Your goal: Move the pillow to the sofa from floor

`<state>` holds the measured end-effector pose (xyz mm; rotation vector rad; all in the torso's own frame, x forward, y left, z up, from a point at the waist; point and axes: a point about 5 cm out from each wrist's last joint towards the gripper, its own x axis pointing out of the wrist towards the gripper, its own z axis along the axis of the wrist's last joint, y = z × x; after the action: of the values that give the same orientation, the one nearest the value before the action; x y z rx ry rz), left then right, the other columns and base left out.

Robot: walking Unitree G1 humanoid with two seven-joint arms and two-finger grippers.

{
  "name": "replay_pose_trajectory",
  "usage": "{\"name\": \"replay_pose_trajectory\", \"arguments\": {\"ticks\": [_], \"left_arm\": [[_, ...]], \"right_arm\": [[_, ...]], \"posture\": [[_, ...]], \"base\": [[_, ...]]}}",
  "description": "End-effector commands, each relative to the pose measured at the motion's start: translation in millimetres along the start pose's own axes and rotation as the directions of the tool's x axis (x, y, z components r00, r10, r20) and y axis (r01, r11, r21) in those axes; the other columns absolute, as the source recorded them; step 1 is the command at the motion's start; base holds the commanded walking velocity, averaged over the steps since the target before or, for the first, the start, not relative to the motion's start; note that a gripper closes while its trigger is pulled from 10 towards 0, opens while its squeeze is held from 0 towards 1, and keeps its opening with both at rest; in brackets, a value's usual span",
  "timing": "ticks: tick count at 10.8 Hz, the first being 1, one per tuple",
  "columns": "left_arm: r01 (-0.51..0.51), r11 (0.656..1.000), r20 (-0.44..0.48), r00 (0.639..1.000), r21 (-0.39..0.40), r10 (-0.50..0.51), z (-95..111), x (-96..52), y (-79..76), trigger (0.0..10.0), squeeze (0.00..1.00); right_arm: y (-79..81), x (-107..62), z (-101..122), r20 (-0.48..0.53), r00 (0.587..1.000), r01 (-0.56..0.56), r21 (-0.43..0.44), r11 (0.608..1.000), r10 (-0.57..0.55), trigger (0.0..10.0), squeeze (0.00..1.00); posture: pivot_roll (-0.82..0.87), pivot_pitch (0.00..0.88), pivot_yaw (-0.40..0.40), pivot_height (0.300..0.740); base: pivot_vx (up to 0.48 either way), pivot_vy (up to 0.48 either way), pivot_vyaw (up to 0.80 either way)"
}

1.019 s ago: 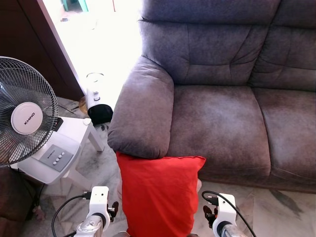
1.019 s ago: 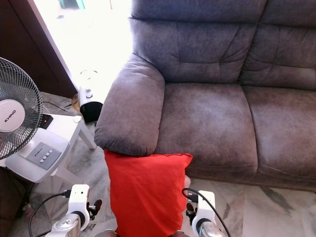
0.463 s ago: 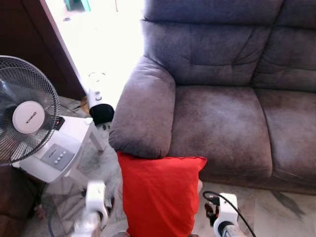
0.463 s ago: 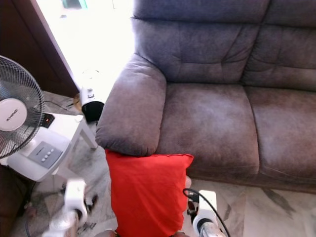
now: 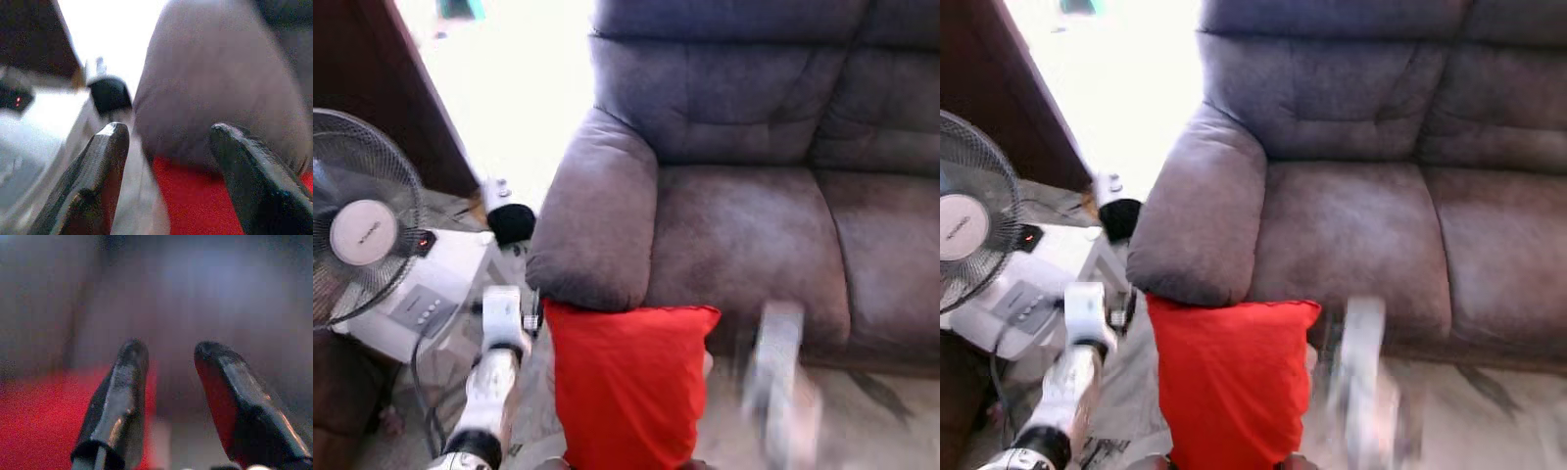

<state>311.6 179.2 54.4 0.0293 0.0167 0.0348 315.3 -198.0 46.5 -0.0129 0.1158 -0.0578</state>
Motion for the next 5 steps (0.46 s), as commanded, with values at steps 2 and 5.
{"name": "replay_pose_trajectory", "arguments": {"ticks": [2,5], "left_arm": [[0.004,0.999,0.097,0.995,0.04,-0.008,14.2,-3.9,3.3,10.0,0.0],[-0.028,0.999,0.188,0.982,0.02,0.024,30.7,-12.6,3.8,10.0,0.0]], "right_arm": [[7.4,3.8,24.9,0.15,0.988,-0.043,0.011,0.999,0.041,10.0,0.0],[4.3,14.5,60.8,0.271,0.961,-0.066,0.039,0.997,0.053,10.0,0.0]], "posture": [[0.07,0.178,0.014,0.714],[0.06,0.138,-0.015,0.714]], "base": [[0.0,0.0,0.0],[0.0,0.0,0.0]]}}
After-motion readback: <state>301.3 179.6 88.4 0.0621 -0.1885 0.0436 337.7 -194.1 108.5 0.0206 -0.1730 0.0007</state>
